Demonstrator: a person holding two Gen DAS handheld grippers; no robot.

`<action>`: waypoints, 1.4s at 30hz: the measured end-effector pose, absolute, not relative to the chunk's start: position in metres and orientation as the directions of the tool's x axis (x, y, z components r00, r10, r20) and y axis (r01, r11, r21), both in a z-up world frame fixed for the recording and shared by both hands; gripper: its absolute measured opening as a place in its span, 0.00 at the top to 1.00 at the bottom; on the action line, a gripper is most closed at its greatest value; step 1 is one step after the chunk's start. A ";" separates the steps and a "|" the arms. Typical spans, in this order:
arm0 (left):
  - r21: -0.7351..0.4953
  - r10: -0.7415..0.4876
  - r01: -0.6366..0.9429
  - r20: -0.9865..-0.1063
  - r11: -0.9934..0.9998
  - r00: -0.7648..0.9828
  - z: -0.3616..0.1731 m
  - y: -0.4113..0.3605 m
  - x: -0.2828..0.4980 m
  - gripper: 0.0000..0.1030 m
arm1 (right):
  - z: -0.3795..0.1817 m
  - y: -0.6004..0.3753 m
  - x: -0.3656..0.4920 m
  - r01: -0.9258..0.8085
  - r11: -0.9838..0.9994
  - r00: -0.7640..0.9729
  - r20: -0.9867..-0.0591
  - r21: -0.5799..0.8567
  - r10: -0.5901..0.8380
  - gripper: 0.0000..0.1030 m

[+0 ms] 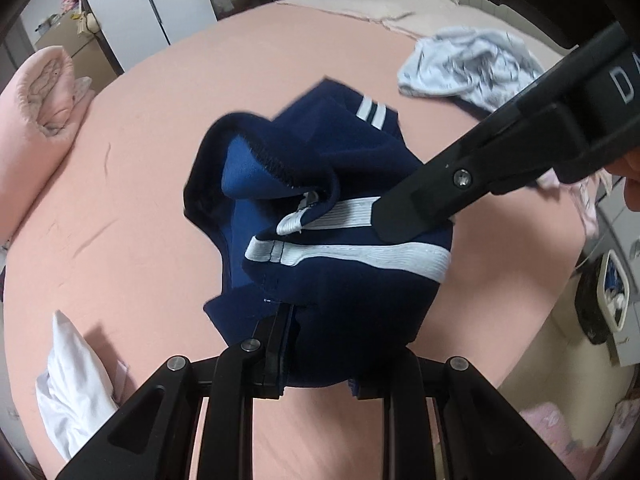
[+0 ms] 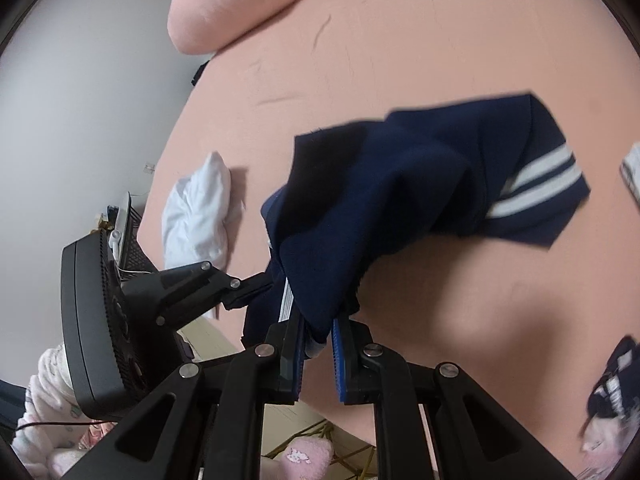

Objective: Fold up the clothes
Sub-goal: 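Lower the pants onto the open sheet and open the right gripper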

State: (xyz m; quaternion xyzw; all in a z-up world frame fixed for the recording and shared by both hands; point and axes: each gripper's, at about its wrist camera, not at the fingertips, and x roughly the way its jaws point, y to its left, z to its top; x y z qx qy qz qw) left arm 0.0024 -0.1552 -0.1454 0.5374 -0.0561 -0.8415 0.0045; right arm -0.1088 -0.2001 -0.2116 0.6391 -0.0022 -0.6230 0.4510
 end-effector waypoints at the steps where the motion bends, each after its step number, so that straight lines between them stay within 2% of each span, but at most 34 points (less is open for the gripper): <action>1: 0.102 -0.070 -0.056 -0.907 -0.993 -0.414 -0.150 -0.153 0.004 0.82 | -0.218 -0.199 -0.107 0.551 -0.596 0.232 -0.793 0.584 -0.564 0.89; 8: 0.168 -0.115 -0.106 -0.915 -0.980 -0.388 -0.175 -0.138 0.013 0.82 | -0.250 -0.200 -0.096 0.536 -0.622 0.262 -0.813 0.570 -0.520 0.89; 13: 0.108 -0.055 -0.132 -0.935 -0.985 -0.349 -0.192 -0.130 0.013 0.82 | -0.259 -0.201 -0.089 0.591 -0.627 0.238 -0.852 0.507 -0.465 0.89; 21: 0.142 -0.070 -0.175 -0.929 -0.974 -0.364 -0.202 -0.119 0.020 0.80 | -0.283 -0.190 -0.089 0.535 -0.654 0.297 -0.844 0.535 -0.447 0.89; 22: 0.131 -0.064 -0.166 -0.931 -0.977 -0.358 -0.203 -0.120 0.020 0.79 | -0.286 -0.189 -0.089 0.524 -0.661 0.302 -0.843 0.537 -0.446 0.87; 24: 0.112 -0.054 -0.148 -0.934 -0.983 -0.352 -0.203 -0.123 0.019 0.79 | -0.287 -0.186 -0.091 0.506 -0.676 0.293 -0.844 0.536 -0.450 0.76; 26: 0.093 -0.044 -0.126 -0.937 -0.988 -0.347 -0.202 -0.128 0.018 0.79 | -0.283 -0.182 -0.095 0.498 -0.685 0.274 -0.846 0.532 -0.458 0.53; 29: 0.056 -0.025 -0.084 -0.942 -0.995 -0.335 -0.204 -0.134 0.016 0.79 | -0.276 -0.173 -0.104 0.478 -0.686 0.266 -0.835 0.549 -0.482 0.30; 34: 0.027 -0.013 -0.036 -0.940 -0.999 -0.340 -0.198 -0.143 0.009 0.79 | -0.271 -0.148 -0.126 0.351 -0.715 0.272 -0.797 0.604 -0.540 0.29; 42: -0.039 0.008 0.078 -0.934 -0.996 -0.357 -0.194 -0.173 0.032 0.79 | -0.273 -0.100 -0.175 0.226 -0.780 0.123 -0.812 0.583 -0.571 0.29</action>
